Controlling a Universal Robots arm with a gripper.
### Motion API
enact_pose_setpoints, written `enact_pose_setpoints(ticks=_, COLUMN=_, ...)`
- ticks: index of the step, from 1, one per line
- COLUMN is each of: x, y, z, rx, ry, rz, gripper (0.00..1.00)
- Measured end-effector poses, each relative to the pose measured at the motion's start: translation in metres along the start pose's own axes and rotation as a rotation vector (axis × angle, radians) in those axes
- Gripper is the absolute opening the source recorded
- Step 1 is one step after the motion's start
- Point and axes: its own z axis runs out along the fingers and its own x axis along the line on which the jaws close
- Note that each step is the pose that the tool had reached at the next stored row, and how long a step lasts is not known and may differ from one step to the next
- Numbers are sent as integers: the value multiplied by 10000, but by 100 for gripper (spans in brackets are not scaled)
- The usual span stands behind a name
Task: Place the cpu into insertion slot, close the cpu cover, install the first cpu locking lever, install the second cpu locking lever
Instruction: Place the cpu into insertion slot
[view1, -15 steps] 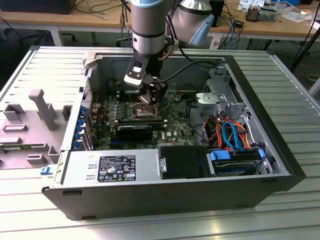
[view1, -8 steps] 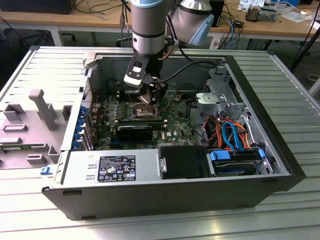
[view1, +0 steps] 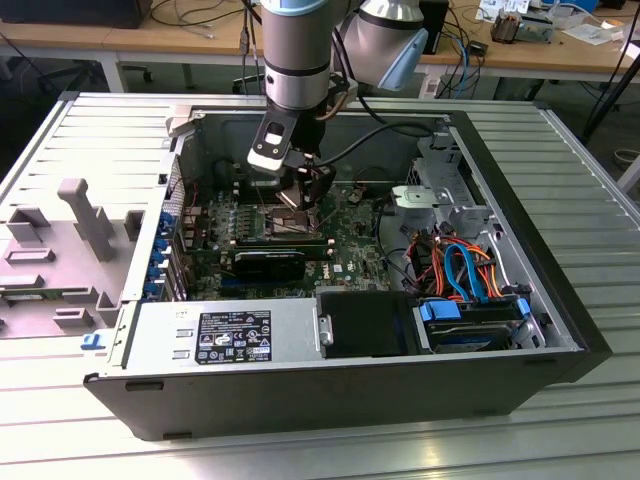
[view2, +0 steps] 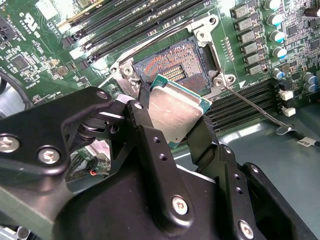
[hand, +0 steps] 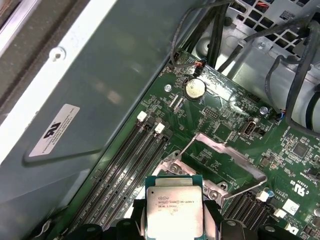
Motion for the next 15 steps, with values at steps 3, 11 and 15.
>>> enact_pose_setpoints(ticks=3, x=0, y=0, z=1, rx=0, ry=0, rz=18, gripper=55)
enact_pose_setpoints(ticks=11, x=0, y=0, z=3, rx=-1, ry=-4, rz=80, gripper=55)
enact_pose_setpoints(ticks=15, x=0, y=0, z=4, rx=-2, ry=-5, rz=129, gripper=55)
